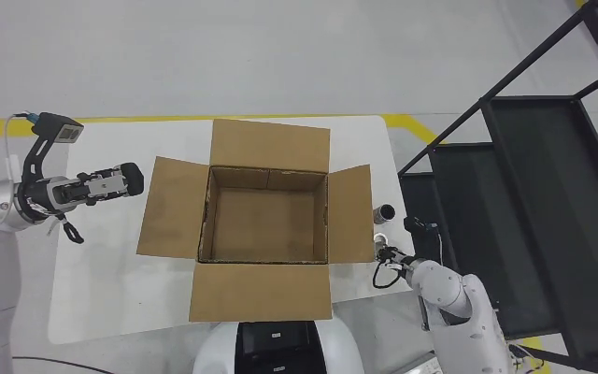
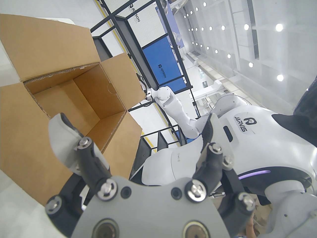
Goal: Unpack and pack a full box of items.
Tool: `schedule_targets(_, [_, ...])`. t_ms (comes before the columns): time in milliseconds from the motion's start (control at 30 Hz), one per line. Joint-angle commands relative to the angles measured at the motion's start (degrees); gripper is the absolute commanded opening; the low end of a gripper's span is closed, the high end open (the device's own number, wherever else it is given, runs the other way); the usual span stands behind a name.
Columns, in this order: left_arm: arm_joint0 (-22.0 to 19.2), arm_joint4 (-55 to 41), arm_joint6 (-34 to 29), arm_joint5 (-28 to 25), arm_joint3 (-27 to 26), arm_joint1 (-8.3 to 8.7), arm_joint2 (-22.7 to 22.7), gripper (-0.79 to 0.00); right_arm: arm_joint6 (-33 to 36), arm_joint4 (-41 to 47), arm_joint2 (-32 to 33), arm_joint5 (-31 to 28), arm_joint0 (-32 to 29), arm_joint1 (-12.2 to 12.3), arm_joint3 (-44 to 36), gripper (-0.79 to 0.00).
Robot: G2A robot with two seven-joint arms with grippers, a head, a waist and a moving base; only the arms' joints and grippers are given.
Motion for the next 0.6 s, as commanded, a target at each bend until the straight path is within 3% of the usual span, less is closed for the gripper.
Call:
schedule_targets(0, [0.0, 0.0, 0.0, 0.0, 0.0, 0.0, 0.0, 0.0, -1.19, -0.5, -0.88, 0.24, -0.36, 0.0, 0.36, -0.785])
schedule_targets(567, [0.0, 0.0, 0.0, 0.0, 0.0, 0.0, 0.0, 0.0, -8.66, -2.64, -6.89, 1.32, 2.25, 0.03, 9.42, -0.785])
